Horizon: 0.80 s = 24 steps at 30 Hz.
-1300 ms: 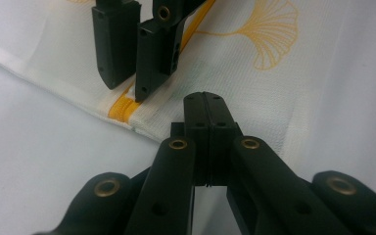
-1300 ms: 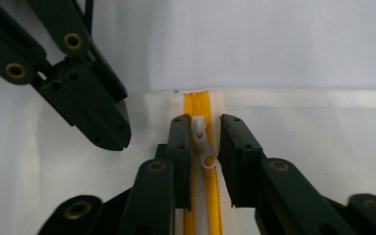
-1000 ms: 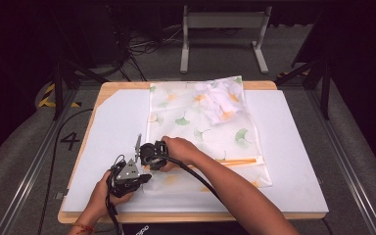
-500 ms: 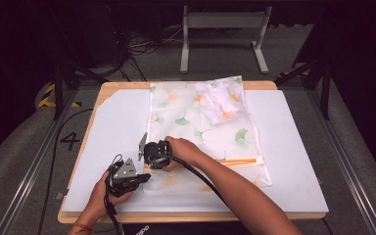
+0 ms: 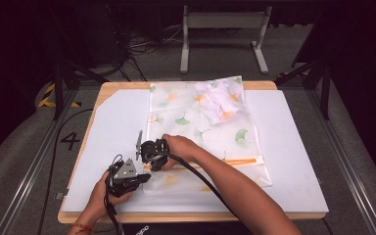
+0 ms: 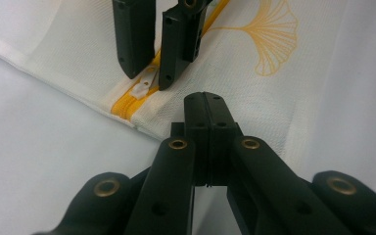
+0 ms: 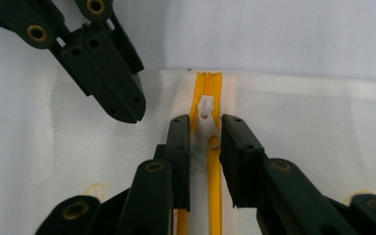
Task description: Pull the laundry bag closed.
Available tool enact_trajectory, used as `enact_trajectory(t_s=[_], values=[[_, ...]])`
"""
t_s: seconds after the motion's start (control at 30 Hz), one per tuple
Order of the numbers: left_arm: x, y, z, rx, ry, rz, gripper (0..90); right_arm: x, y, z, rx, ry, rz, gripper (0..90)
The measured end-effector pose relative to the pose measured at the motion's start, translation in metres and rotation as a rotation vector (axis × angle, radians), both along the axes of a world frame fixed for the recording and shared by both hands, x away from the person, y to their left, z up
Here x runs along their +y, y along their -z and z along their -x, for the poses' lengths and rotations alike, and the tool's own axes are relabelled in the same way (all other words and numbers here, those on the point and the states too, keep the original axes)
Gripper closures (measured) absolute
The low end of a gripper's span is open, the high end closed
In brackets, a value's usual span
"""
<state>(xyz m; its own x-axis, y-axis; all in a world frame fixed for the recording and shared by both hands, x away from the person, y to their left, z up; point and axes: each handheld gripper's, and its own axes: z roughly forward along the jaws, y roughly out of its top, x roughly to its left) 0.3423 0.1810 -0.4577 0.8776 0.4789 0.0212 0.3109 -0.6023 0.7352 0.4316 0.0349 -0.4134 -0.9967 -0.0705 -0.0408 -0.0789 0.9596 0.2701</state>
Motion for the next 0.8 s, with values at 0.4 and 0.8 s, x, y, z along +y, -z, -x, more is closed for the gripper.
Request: enact_trajectory(t_s=[0.4,0.8], values=[[0.001,0.0,-0.001,0.006,0.003,0.0,90.0,0.0,0.002,-0.008,0.086,0.036,-0.012,80.8],[0.001,0.0,-0.001,0.01,0.004,0.006,90.0,0.002,-0.001,0.004,0.001,0.025,-0.023,89.7]])
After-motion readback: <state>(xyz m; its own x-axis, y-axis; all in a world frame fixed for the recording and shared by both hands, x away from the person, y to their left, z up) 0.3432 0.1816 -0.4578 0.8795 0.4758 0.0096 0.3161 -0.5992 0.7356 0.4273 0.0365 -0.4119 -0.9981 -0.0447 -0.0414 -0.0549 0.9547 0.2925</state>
